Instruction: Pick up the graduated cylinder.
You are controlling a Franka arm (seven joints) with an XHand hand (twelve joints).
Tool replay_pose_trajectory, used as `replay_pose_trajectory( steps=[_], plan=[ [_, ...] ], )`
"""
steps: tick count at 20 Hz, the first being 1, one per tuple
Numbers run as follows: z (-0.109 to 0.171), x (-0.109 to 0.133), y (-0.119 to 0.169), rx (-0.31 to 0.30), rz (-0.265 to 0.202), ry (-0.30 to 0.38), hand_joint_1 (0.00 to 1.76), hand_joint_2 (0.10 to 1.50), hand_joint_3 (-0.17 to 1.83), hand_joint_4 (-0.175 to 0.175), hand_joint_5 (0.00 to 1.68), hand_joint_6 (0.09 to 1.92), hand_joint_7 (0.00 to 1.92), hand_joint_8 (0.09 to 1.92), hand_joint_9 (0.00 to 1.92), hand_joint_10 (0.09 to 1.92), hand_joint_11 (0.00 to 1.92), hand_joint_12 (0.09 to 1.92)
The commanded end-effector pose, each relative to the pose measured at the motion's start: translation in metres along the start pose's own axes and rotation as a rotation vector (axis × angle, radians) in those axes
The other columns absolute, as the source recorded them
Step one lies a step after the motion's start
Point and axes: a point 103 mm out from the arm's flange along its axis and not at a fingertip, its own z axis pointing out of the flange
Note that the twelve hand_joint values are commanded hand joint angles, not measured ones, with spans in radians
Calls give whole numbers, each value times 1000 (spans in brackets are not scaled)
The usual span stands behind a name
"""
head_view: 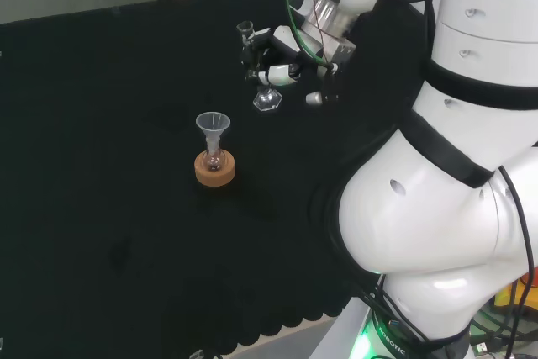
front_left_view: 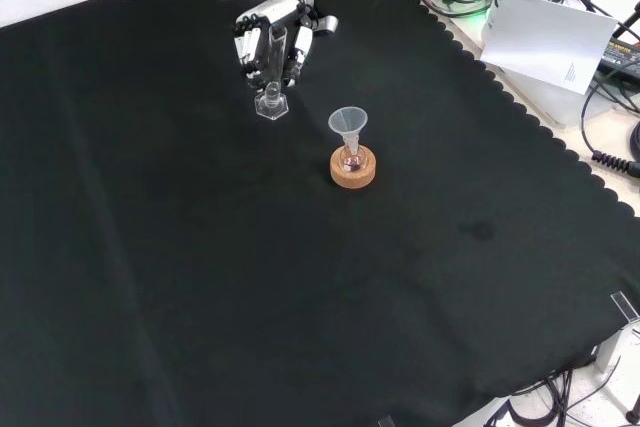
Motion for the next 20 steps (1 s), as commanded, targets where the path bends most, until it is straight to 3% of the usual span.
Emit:
replay_pose_trajectory(
  steps=[1, 10, 20],
  plan=[
    [-17, 18, -17, 53, -2, -80, 1254, 1125, 0, -175, 943, 1040, 978, 1036, 1476, 87, 1330, 723],
    [-29, 39, -29, 156, 17, -177, 1257, 1119, -2, -175, 957, 1021, 992, 1015, 1487, 87, 1334, 722],
    [-27, 47, -27, 283, 34, -296, 1258, 1116, -2, -175, 963, 1012, 998, 1006, 1496, 87, 1342, 721]
  ],
)
